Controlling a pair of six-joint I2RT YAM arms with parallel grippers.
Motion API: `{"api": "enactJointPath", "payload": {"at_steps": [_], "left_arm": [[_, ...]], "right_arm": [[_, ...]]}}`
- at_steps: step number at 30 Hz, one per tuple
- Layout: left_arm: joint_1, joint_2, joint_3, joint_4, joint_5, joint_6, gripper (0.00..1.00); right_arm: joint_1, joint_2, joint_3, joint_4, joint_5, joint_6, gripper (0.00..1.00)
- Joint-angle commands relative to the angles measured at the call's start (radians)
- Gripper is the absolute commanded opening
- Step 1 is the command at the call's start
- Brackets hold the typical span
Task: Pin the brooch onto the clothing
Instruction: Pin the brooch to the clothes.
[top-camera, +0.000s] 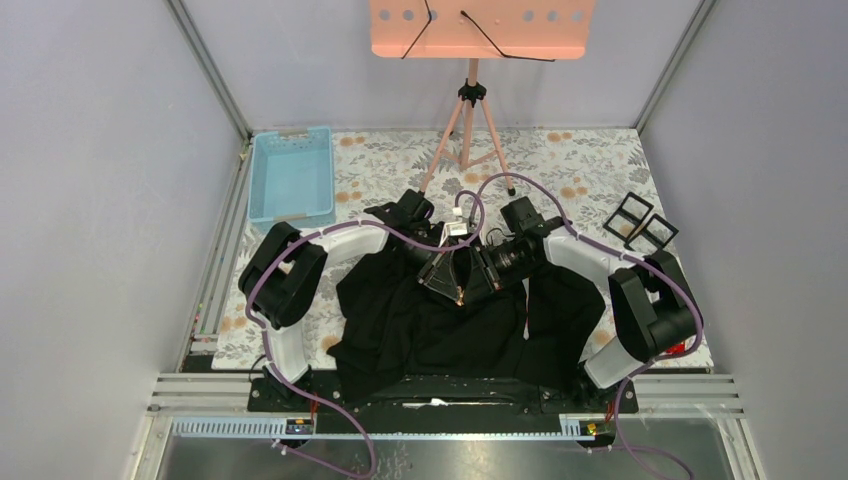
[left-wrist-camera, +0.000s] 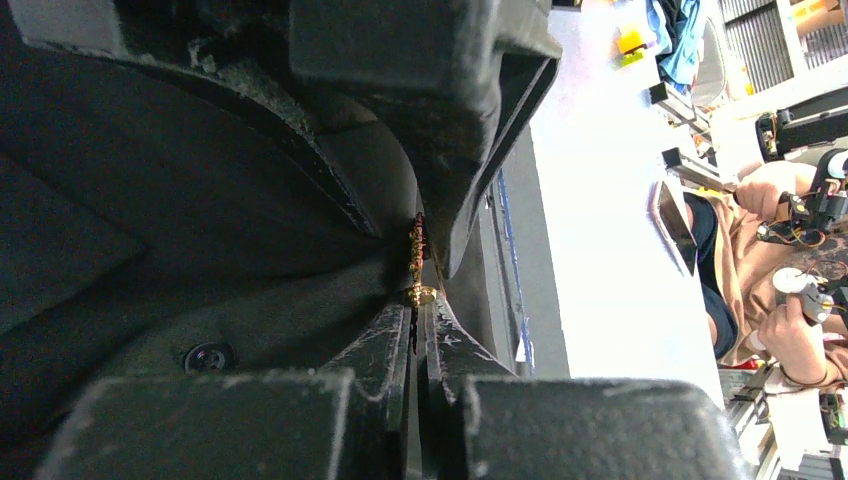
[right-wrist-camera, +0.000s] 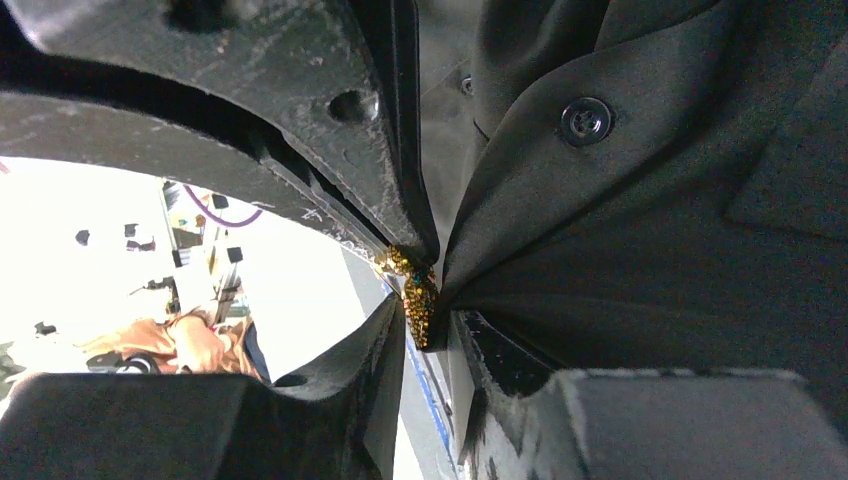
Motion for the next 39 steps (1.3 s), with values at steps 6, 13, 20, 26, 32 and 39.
{"api": "enactJointPath", "payload": {"at_steps": [6,13,20,26,32,39], "left_arm": [[-0.07,-0.011,0.043,0.015,0.062,0.031,0.0],[-0.07,-0.015,0.041,0.015,0.057,0.029,0.0],[-0.07,-0.025,0.036,0.015,0.061,0.033,0.0],[-0.069,-0.018,0.04,0.015,0.059,0.031,0.0],[-0.068,-0.017,0.038,0.015,0.059,0.031,0.0],[-0.064,-0.01,0.04,0.018,0.049,0.025,0.0]], "right_arm": [[0.062,-0.082,-0.064,0.266,0.093,0.118,0.28],[0.062,-0.095,-0.054,0.27,0.14,0.131,0.28],[0.062,-0.091,-0.054,0.263,0.21,0.15,0.27],[0.062,-0.12,-0.076,0.303,0.255,0.184,0.27],[0.061,-0.15,-0.097,0.348,0.318,0.215,0.27],[0.06,-0.214,-0.144,0.411,0.377,0.245,0.27]]}}
